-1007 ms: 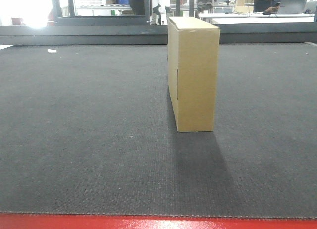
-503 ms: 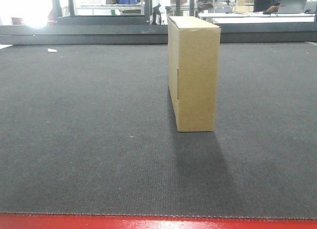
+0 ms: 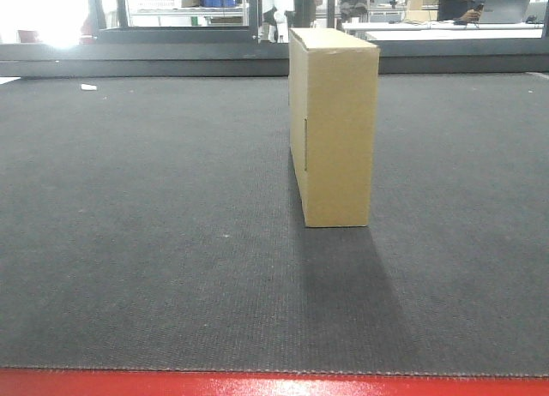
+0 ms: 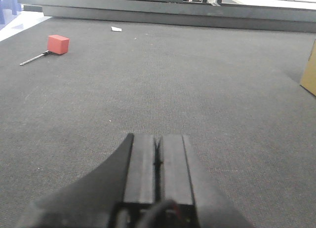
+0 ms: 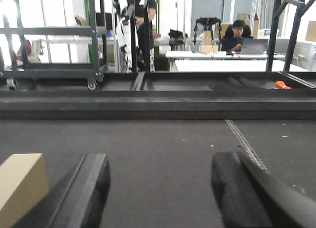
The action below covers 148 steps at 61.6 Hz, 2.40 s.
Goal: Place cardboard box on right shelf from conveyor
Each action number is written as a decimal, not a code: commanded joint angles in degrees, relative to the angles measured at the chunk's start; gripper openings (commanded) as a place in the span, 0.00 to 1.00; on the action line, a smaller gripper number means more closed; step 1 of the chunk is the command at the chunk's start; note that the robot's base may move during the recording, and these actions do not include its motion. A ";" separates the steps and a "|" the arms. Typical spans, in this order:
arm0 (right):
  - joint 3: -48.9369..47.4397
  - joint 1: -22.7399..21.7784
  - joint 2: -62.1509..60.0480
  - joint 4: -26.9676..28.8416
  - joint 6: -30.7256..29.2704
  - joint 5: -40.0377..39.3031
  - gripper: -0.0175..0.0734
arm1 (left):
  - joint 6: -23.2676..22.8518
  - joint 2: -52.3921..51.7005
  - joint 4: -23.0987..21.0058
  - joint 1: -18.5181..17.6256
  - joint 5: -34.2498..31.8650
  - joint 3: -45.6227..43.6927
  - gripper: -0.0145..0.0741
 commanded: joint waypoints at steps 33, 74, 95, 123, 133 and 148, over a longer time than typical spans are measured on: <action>-52.49 30.56 48.40 -4.09 13.92 35.68 0.84 | 0.01 -0.58 -0.34 0.14 -4.88 0.35 0.03; -85.74 39.86 80.91 -15.67 30.48 61.20 0.84 | 0.01 -0.58 -0.34 0.14 -4.88 0.35 0.03; -85.69 37.01 80.91 -14.57 25.89 61.66 0.84 | 0.01 -0.58 -0.34 0.14 -4.88 0.35 0.03; -81.04 33.41 80.91 -10.23 25.44 56.96 0.84 | 0.01 -0.58 -0.34 0.14 -4.88 0.35 0.03; -77.34 33.41 80.91 -9.56 25.44 54.54 0.84 | 0.01 -0.58 -0.34 0.14 -4.88 0.35 0.03; -76.11 33.41 80.82 -7.48 25.44 51.71 0.84 | 0.01 -0.58 -0.34 0.14 -4.88 0.35 0.03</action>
